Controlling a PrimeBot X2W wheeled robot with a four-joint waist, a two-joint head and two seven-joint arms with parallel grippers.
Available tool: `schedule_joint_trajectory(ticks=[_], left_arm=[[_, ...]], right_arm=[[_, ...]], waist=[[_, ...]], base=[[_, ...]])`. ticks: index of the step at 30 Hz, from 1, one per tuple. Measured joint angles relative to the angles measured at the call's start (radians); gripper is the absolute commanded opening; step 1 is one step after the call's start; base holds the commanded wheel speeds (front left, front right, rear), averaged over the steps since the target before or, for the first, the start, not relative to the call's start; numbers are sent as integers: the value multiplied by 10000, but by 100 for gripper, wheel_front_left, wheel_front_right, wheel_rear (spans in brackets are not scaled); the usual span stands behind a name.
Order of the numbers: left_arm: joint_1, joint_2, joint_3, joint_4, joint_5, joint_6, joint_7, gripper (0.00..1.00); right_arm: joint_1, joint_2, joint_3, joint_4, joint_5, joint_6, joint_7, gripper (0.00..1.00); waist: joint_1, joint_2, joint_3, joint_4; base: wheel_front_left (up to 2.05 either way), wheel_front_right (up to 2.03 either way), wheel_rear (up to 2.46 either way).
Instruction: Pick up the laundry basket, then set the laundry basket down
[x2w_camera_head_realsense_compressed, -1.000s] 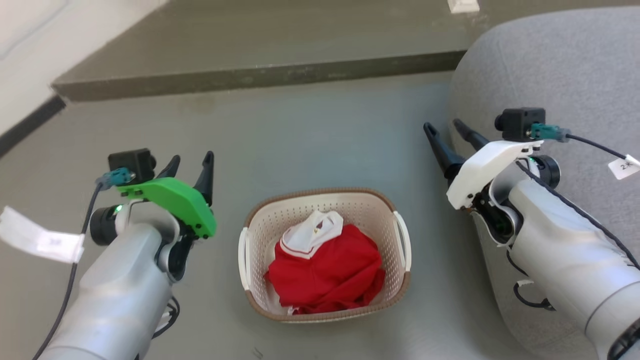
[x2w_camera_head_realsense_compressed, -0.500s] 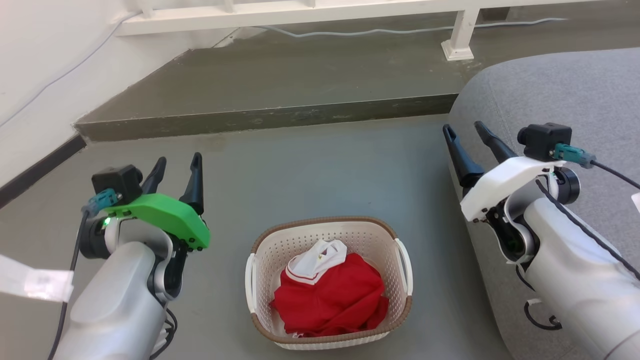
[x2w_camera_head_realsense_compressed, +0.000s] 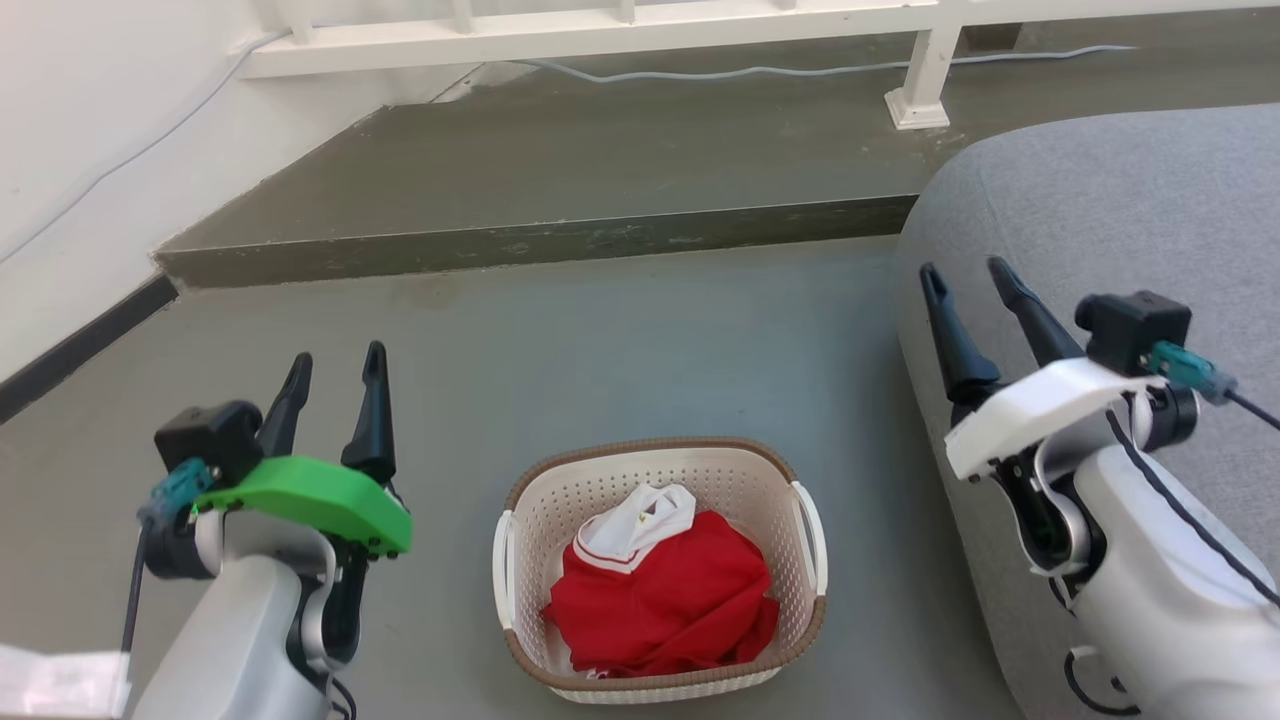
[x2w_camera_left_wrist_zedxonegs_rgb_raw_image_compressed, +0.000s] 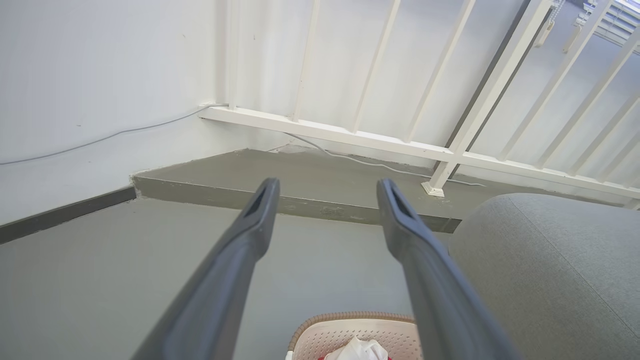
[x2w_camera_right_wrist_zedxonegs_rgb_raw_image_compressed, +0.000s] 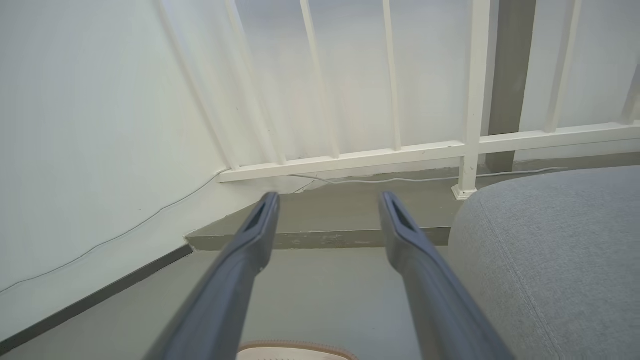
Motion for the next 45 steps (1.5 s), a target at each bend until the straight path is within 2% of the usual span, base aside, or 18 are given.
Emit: schedule_joint_trajectory(ticks=[4,20,45], left_arm=[[466,-17,263,-407,458,4,0,100],[1489,-324,865,-1482,1689,75,0,100],[2153,-813,1615,-1827,2420,-295,0,100]], right_arm=[[517,88,-397,-489,-309,-153,0,100],[1678,245,-1028,-1151,-1193,-155,0,100],[2359,499,-1728,-1344,-1912,-54,0,100]], waist=[[0,0,11,-10],[0,0,103,-10],[0,0,128,26]], base=[[0,0,0],[0,0,0],[0,0,0]])
